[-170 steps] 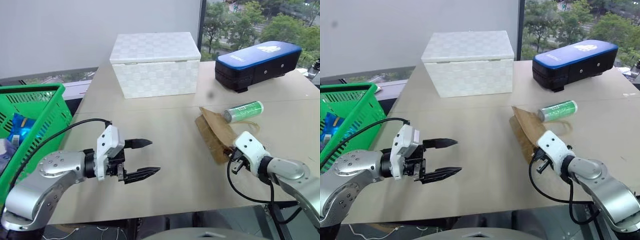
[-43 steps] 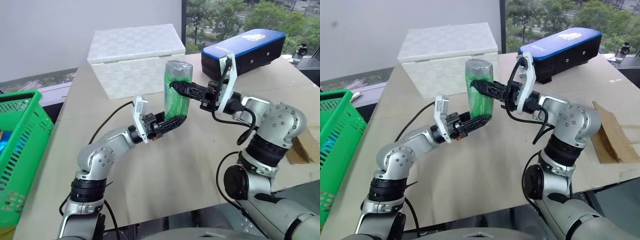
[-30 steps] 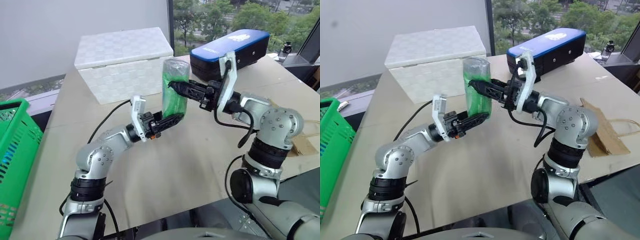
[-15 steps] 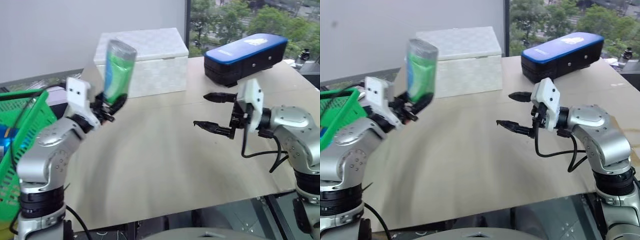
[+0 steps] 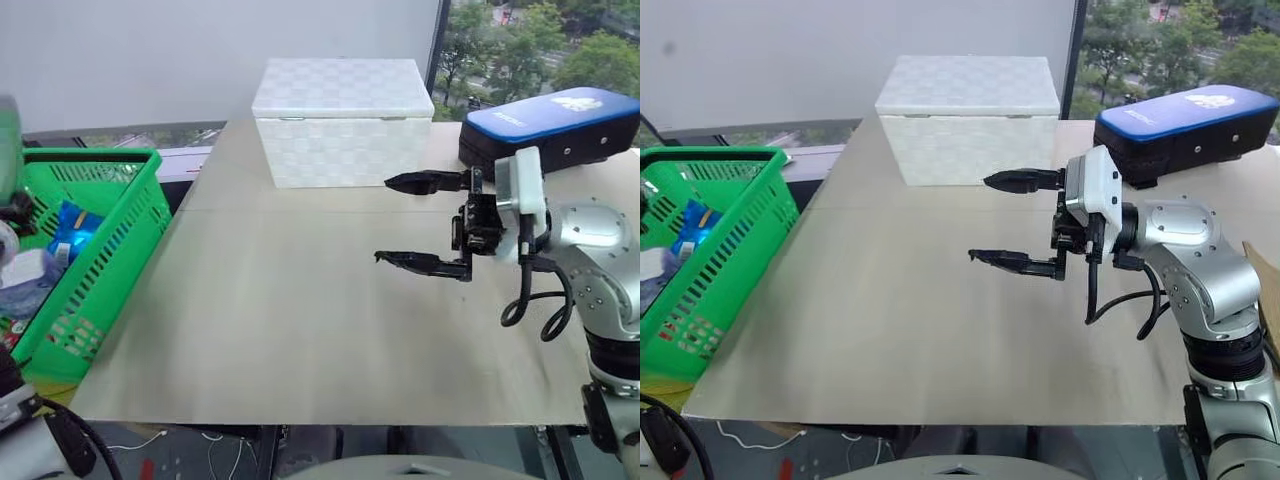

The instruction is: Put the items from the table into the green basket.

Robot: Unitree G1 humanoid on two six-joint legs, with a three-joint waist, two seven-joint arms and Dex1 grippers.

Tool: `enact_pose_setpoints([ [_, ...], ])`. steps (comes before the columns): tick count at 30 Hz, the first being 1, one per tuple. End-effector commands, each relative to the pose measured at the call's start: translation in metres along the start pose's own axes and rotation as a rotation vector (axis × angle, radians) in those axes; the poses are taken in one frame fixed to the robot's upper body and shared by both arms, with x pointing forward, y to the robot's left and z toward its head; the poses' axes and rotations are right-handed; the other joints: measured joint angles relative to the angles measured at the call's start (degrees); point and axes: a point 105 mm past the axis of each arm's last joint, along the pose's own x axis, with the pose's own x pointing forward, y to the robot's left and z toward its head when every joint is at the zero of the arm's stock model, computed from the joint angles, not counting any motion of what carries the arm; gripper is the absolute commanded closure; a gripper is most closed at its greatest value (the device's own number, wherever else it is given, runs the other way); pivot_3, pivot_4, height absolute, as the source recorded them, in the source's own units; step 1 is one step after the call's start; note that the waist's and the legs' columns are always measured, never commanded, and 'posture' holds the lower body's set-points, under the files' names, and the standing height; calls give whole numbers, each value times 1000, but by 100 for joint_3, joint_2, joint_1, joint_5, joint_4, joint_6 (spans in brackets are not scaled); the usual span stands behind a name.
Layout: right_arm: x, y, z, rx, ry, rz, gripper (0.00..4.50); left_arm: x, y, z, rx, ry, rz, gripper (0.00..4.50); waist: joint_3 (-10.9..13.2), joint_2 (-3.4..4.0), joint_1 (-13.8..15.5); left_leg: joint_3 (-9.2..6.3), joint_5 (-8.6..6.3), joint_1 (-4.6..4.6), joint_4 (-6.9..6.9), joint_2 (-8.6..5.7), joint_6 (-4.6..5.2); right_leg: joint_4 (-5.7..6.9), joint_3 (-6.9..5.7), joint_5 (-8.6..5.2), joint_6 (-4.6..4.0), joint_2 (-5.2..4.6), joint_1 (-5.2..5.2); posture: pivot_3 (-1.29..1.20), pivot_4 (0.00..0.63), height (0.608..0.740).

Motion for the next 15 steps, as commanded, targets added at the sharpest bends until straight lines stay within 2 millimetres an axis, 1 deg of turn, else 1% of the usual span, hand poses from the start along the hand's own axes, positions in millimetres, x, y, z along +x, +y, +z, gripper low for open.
enact_pose_setpoints([
  [1,-1,1,15,-45,-41,11,0,-9,9,25,52,-110,51,479,-12,-17,14,-1,0,0,-1,0,-1,-2,0,0,0,-1,0,185,0,740],
  [2,-1,1,15,-43,-42,8,0,-9,10,26,61,-118,59,85,-14,-18,13,0,0,0,-2,0,-1,-2,0,0,0,-2,0,185,0,740],
  [4,-4,1,12,-43,-22,5,0,-12,9,33,84,-168,71,23,-16,-19,16,3,0,0,-4,0,-1,-5,2,0,-1,-4,0,190,0,740],
  [6,-9,1,7,-46,12,-4,0,-17,-4,51,106,-279,39,23,-19,-22,25,5,0,1,-6,1,-2,-5,2,0,-1,-6,0,191,0,740],
  [8,-15,-2,1,-48,55,-43,0,-26,-35,70,68,-396,-96,23,-22,-24,64,5,0,1,-10,0,-2,-8,1,0,-1,-10,0,187,0,740],
  [9,-18,-3,-3,-45,81,-65,0,-32,-54,79,48,-450,-191,23,-24,-25,100,6,0,0,-11,-1,-2,-8,0,1,-1,-14,0,187,0,740],
  [10,-22,-5,-8,-37,111,-103,0,-41,-79,84,29,-490,-314,23,-26,-28,148,6,1,0,-11,-2,-2,-7,-2,1,-1,-17,0,187,0,740],
  [11,-25,-9,-13,-22,138,-144,0,-48,-99,85,16,-507,-417,23,-31,-29,166,8,1,0,-11,-5,-3,-8,-2,1,-1,-21,1,169,0,740],
  [12,-30,-14,-20,2,165,-215,0,-58,-126,79,10,-500,-557,23,-36,-28,175,8,1,-1,-11,-8,-3,-6,-3,1,-1,-25,1,169,0,740],
  [14,-37,-16,-30,34,203,-289,0,-78,-169,64,27,-477,-781,23,-59,-23,160,13,1,1,-11,-14,-3,-6,2,1,-1,-30,4,141,0,740],
  [15,-41,-15,-36,56,225,-324,0,-87,-183,55,27,-453,-865,23,-59,-23,150,17,1,2,-11,-18,-2,-8,5,2,0,-33,5,106,0,740],
])
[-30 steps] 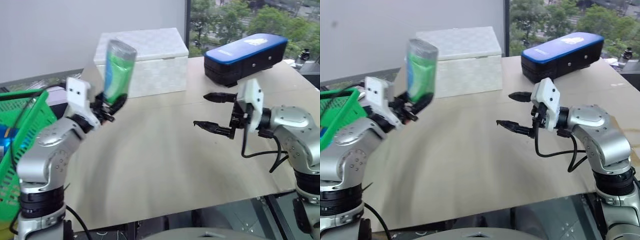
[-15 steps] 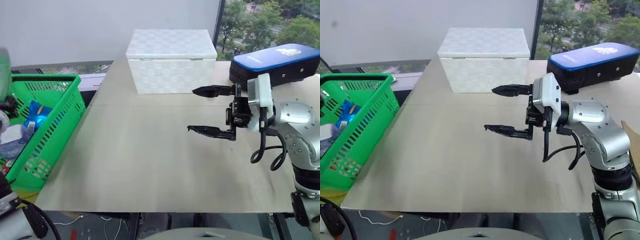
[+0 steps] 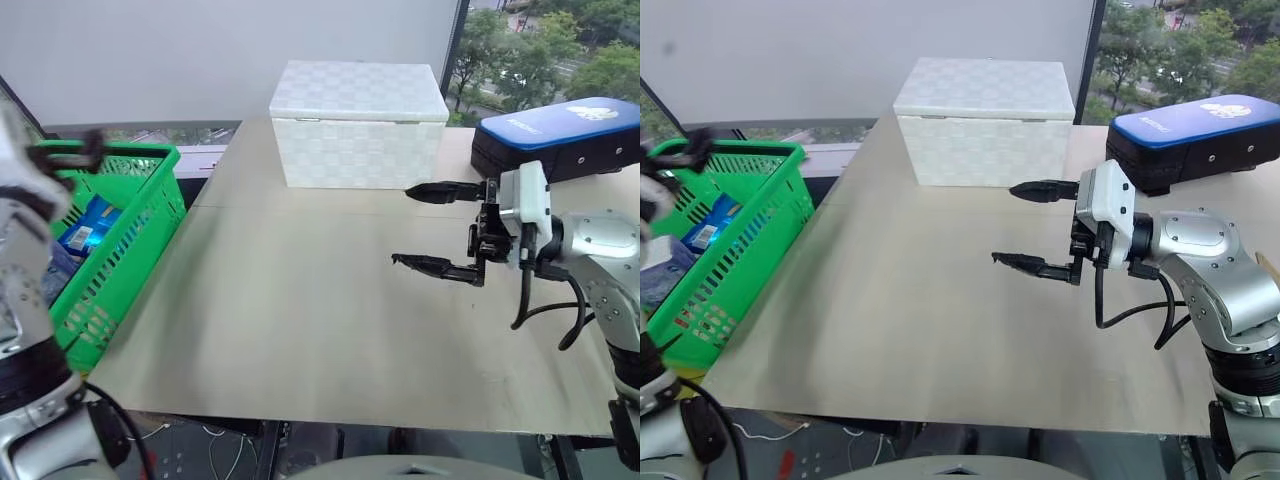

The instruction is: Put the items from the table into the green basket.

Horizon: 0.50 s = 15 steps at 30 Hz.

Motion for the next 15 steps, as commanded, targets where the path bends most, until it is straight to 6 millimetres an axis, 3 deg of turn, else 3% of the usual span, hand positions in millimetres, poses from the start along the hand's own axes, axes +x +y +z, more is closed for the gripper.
enact_pose_setpoints([
  [1,-14,-9,-11,17,68,-157,0,-7,-72,-12,-87,34,-350,23,-5,5,-39,2,0,1,0,-1,0,2,2,0,0,0,0,95,0,740],
  [3,-24,-3,-26,55,133,-193,0,-21,-104,-25,-184,81,-523,23,-10,11,-132,10,-2,3,-3,0,4,2,6,0,0,2,0,43,4,740],
  [6,-45,8,-45,105,222,-254,0,-44,-117,-56,-212,195,-600,23,-9,18,-332,17,-8,3,-6,7,15,-1,11,-1,-1,10,-4,17,11,740],
  [11,-69,17,-55,145,284,-336,0,-76,-110,-88,-191,330,-605,23,12,45,-638,33,-24,26,-9,28,43,-6,23,-5,-1,37,33,-20,25,740],
  [15,-85,18,-63,162,326,-397,0,-86,-96,-100,-166,377,-569,23,64,94,-704,56,-25,174,-32,52,46,-67,16,-37,9,83,203,-22,34,740],
])
